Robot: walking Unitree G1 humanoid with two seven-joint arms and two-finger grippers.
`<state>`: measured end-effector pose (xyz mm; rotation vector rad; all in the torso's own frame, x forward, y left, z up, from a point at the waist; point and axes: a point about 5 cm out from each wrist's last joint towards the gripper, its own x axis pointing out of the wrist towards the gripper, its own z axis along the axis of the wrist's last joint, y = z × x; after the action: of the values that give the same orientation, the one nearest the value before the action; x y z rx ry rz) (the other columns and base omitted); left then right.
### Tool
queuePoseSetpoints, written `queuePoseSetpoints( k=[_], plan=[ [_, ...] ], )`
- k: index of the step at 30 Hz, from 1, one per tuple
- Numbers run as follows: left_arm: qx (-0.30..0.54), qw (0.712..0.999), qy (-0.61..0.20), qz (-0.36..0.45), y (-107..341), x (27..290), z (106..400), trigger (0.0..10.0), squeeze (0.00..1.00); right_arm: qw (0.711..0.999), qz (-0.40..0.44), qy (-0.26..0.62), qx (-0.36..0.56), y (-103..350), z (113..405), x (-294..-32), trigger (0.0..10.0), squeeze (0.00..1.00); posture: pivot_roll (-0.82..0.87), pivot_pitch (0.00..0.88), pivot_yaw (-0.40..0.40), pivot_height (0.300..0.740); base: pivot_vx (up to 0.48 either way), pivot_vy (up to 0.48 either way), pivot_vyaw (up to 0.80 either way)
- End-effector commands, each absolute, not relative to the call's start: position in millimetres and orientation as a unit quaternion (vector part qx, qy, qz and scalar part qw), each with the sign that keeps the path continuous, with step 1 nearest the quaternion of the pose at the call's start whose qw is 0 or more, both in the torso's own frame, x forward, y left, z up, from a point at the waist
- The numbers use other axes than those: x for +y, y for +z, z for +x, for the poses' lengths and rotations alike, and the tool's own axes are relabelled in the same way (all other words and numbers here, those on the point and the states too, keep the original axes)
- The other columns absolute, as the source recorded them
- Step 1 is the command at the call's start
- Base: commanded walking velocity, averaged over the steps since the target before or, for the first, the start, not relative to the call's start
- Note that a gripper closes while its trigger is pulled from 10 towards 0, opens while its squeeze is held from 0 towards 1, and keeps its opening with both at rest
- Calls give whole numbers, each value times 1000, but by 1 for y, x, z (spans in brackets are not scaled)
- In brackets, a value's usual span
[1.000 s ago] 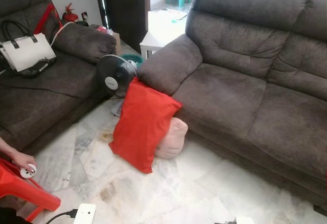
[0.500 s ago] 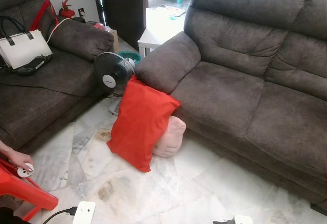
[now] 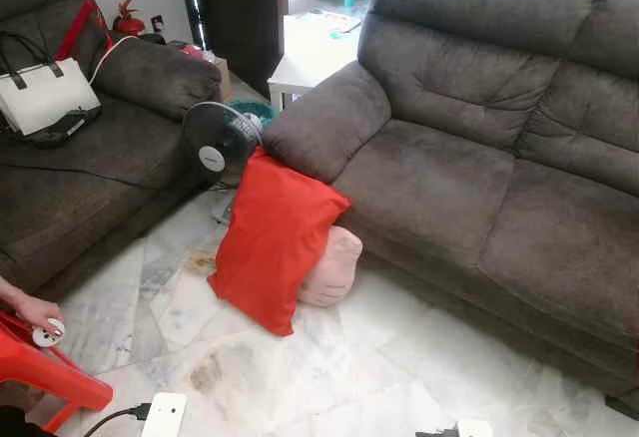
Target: Move the pillow to the sofa from floor
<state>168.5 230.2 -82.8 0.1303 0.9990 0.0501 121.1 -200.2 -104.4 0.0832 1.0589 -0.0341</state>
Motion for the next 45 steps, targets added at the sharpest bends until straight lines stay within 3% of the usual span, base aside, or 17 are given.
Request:
queuePoseSetpoints(
  k=[1, 27, 34, 45],
  plan=[
    [484, 872, 24, 64, -84, 231, 165, 10000, 0, 863, 37, -17, 503, -104, 121, -202, 10000, 0, 70, 14, -46, 740, 251, 0, 0],
    [484, 873, 23, 60, -84, 230, 165, 10000, 0, 862, 23, -1, 506, -104, 122, -202, 10000, 0, 70, 13, -49, 740, 268, 0, 0],
    [484, 873, 23, 59, -84, 230, 165, 10000, 0, 861, 18, 2, 508, -104, 122, -202, 10000, 0, 70, 13, -50, 740, 274, 0, 729],
    [484, 873, 23, 59, -84, 230, 165, 10000, 0, 861, 20, 2, 508, -104, 121, -202, 10000, 0, 69, 12, -50, 740, 275, 0, 0]
  ],
)
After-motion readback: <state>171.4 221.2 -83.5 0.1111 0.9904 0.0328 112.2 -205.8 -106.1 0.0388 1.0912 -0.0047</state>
